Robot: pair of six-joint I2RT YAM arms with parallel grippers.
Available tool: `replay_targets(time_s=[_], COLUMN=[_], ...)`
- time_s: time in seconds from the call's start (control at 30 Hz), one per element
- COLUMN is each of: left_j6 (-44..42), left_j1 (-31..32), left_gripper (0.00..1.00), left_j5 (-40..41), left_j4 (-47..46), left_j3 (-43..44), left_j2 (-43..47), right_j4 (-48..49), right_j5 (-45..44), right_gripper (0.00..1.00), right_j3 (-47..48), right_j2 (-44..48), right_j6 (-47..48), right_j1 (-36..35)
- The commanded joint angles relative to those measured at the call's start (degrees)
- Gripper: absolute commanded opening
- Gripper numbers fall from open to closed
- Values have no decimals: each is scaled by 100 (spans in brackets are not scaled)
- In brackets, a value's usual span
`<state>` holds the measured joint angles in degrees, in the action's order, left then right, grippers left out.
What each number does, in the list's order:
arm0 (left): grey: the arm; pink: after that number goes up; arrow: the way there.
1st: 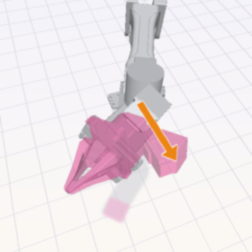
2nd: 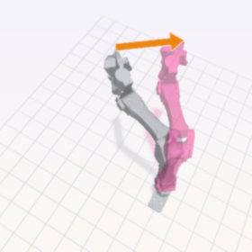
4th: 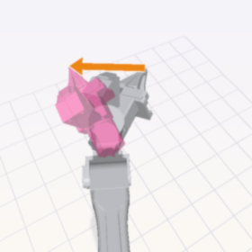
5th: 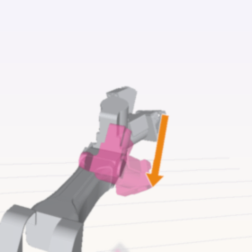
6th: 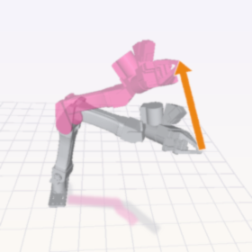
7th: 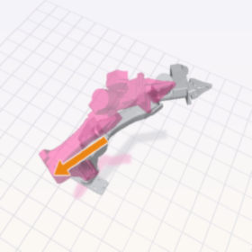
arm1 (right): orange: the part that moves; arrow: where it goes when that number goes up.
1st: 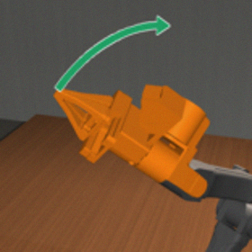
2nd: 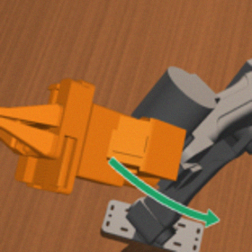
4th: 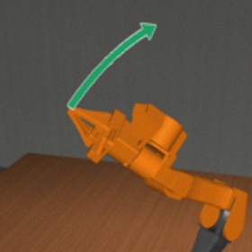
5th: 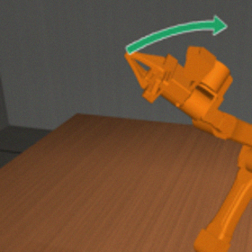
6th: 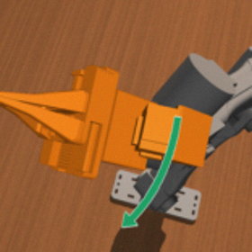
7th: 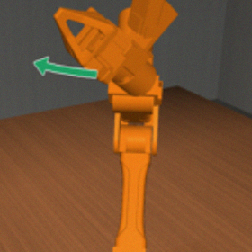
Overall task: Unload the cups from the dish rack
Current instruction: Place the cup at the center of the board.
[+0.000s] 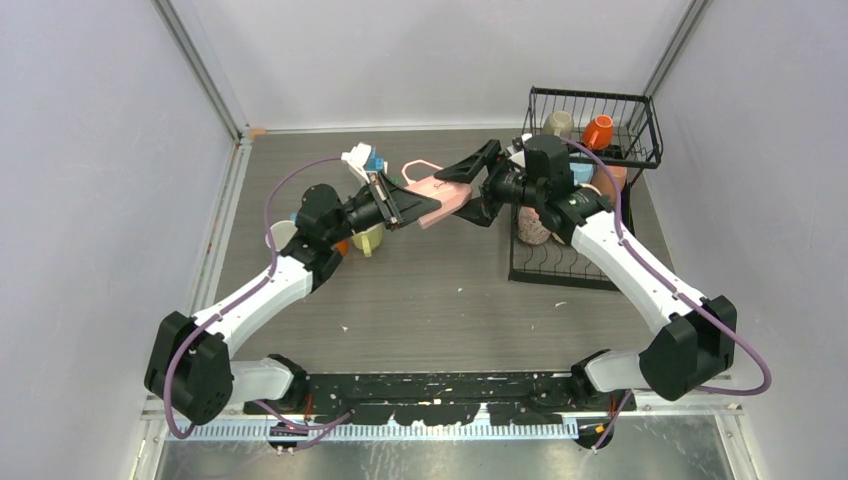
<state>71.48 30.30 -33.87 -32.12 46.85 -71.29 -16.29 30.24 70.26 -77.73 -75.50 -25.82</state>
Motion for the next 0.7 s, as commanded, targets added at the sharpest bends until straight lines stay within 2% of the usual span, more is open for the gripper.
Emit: replay_targets(time_s=[0.0, 0.03, 0.1, 0.17, 0.27, 0.33, 0.4, 0.67], left_j6=[-45, -84, -186, -318, -542, -672, -783, -1415], left_j1=[37, 37, 33, 37, 37, 33, 37, 33], left_gripper=[10, 2, 0, 0, 0, 0, 0, 0], left_j5=[-16, 14, 52, 72, 94, 120, 154, 482], left_j4=[-473, -408, -241, -42, 285, 491, 746, 1949], left_j3=[203, 228, 289, 370, 483, 559, 614, 881], left_j2=[159, 163, 166, 185, 246, 316, 365, 640], right_j4=[756, 747, 731, 651, 356, 251, 114, -411], right_j5=[67, 54, 11, -69, -243, -375, -549, -952], right_gripper=[27, 27, 29, 47, 82, 97, 100, 100], right_j3=[-49, -78, -129, -152, -119, -125, -106, -18], right_j2=[205, 232, 291, 346, 433, 509, 567, 797], right_j6=[-244, -253, -243, -167, 66, 194, 341, 831], right_j1=[-43, -45, -38, -50, -48, -54, -50, -50])
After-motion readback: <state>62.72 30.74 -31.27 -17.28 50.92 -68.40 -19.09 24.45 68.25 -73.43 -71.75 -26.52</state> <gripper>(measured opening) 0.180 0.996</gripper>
